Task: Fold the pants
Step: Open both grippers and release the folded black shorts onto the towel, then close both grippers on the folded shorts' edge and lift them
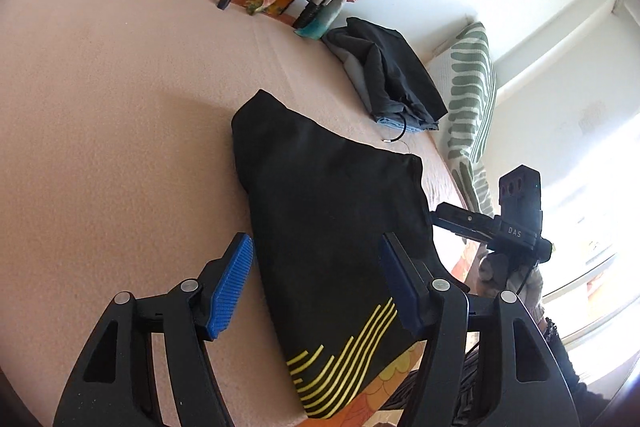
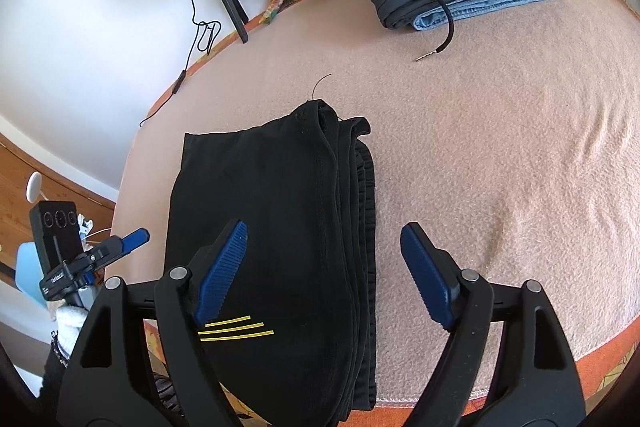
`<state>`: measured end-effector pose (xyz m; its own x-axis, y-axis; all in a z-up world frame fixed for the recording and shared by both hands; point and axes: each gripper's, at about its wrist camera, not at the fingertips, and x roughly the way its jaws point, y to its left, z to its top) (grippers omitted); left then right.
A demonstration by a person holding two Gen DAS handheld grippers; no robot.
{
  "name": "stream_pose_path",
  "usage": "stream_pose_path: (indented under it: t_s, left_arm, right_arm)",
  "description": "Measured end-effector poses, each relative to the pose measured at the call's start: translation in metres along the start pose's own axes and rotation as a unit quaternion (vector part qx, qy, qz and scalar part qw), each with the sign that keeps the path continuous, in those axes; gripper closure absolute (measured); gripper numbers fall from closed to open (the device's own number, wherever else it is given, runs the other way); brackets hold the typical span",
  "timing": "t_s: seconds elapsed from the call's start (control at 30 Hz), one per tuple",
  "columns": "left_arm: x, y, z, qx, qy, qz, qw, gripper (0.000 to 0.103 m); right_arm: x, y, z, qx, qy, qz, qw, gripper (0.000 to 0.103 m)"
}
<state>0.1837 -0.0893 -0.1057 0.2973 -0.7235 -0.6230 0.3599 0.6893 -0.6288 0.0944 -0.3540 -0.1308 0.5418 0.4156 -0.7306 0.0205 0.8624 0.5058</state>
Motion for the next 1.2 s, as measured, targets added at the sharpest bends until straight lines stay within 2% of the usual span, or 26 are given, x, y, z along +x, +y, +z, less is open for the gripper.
stream_pose_path:
  t_s: [0.13, 0.2, 0.3, 0.57, 0.73, 0.83, 0.93, 1.0, 1.1, 1.13, 1.2]
  left_arm:
    - [0.014, 0.013, 0.012, -0.022, 0.009, -0.008, 0.9997, 0.038]
    - [0.018, 0.018, 0.018, -0.033, 0.010, -0.019, 0.9992, 0.038]
    - [0.024, 0.021, 0.026, -0.029, 0.009, -0.013, 0.9994, 0.038]
    - [0.050, 0.041, 0.038, -0.069, 0.018, -0.024, 0.9972, 0.038]
    - [0.058, 0.045, 0.044, -0.084, 0.015, -0.050, 0.9951, 0.038]
    - [0.063, 0.042, 0.048, -0.079, 0.016, -0.055, 0.9952, 0.038]
    - [0.069, 0.035, 0.049, -0.061, 0.018, -0.053, 0.9966, 0.038]
    - [0.072, 0.031, 0.049, -0.051, 0.018, -0.053, 0.9971, 0.039]
    - [0.074, 0.030, 0.050, -0.049, 0.016, -0.053, 0.9973, 0.041]
    - [0.074, 0.029, 0.050, -0.049, 0.015, -0.053, 0.9973, 0.041]
    - [0.075, 0.028, 0.051, -0.050, 0.012, -0.052, 0.9973, 0.041]
  right_arm:
    - [0.011, -0.009, 0.002, 0.003, 0.011, 0.006, 1.000, 0.019]
    - [0.018, -0.019, 0.002, 0.015, 0.018, 0.020, 1.000, 0.019]
    - [0.023, -0.032, 0.003, 0.021, 0.024, 0.044, 0.999, 0.019]
    - [0.026, -0.044, 0.007, 0.019, 0.017, 0.099, 0.995, 0.019]
    - [0.034, -0.044, 0.012, 0.017, 0.014, 0.135, 0.991, 0.020]
    - [0.040, -0.043, 0.016, 0.025, 0.012, 0.150, 0.988, 0.026]
    - [0.045, -0.044, 0.021, 0.035, 0.009, 0.164, 0.986, 0.026]
    - [0.047, -0.043, 0.022, 0.037, 0.007, 0.167, 0.985, 0.032]
    - [0.051, -0.044, 0.021, 0.040, 0.002, 0.164, 0.986, 0.050]
    - [0.053, -0.046, 0.021, 0.047, 0.006, 0.165, 0.985, 0.059]
    - [0.056, -0.049, 0.020, 0.060, 0.005, 0.167, 0.984, 0.065]
